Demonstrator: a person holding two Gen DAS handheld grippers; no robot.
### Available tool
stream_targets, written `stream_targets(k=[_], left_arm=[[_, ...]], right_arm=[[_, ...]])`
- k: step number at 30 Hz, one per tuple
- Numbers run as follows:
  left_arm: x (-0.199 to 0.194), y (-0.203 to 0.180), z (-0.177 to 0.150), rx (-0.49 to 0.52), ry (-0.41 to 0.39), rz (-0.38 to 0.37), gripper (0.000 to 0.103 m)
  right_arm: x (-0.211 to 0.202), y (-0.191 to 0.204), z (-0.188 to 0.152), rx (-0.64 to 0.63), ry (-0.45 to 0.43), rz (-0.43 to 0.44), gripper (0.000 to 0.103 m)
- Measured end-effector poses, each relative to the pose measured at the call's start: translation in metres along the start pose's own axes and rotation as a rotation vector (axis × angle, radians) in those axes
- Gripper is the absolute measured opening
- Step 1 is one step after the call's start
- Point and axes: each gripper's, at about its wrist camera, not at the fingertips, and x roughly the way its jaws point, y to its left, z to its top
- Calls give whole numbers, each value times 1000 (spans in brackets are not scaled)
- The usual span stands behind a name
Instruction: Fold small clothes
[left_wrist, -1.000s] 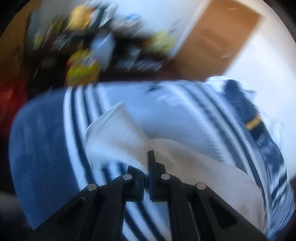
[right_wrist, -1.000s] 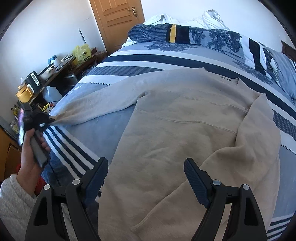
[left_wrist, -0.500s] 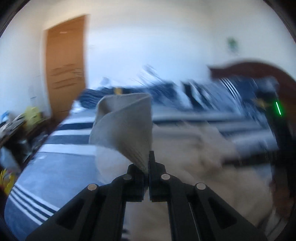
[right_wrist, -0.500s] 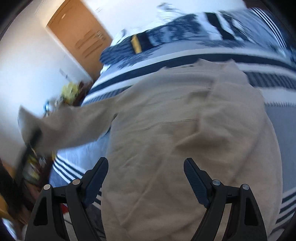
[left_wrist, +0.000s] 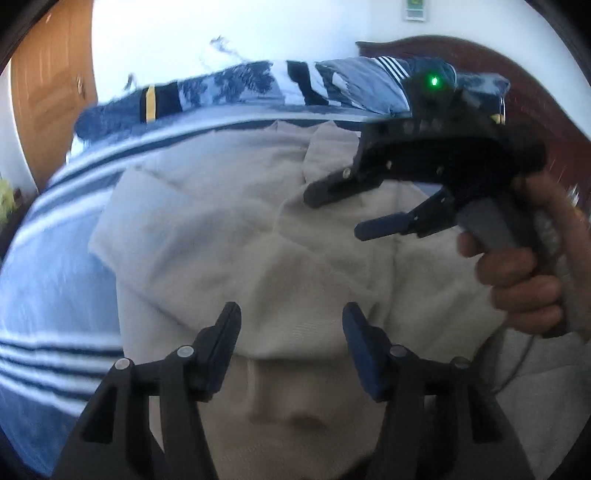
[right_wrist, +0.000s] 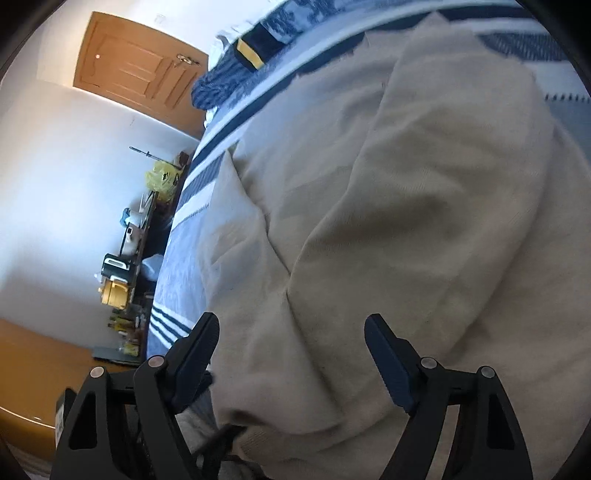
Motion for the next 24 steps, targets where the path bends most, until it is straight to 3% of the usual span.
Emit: stream_targets(k=[3, 5, 6, 10, 12, 15, 17, 20, 24], left_arm=[[-8, 13, -11, -85, 15, -1, 56], [-5, 32, -12, -181, 37, -13, 56], [-3, 39, -12, -220, 48, -10, 56], [6, 66, -17, -357, 97, 4, 56], [-1, 73, -19, -395, 79, -2, 56], [-13, 74, -24, -424, 52, -20, 56], [-12, 72, -25, -431, 58, -28, 56], [-6, 67, -23, -423, 68, -41, 56], [-3, 56, -20, -399, 76, -45, 56]], right_arm=[[15, 3, -12, -14, 52, -18, 76], [23, 6, -21, -31, 73, -50, 53], [29, 10, -25, -51, 94, -72, 47], [56, 32, -33, -157, 162, -223, 4], [41, 54, -32, -205, 125, -180, 4], [-14, 83, -31, -248, 12, -91, 4], [-38, 87, -33, -264, -31, -86, 4], [-53, 70, -39, -267, -31, -125, 4], [-26, 20, -41, -163, 41, -195, 4]])
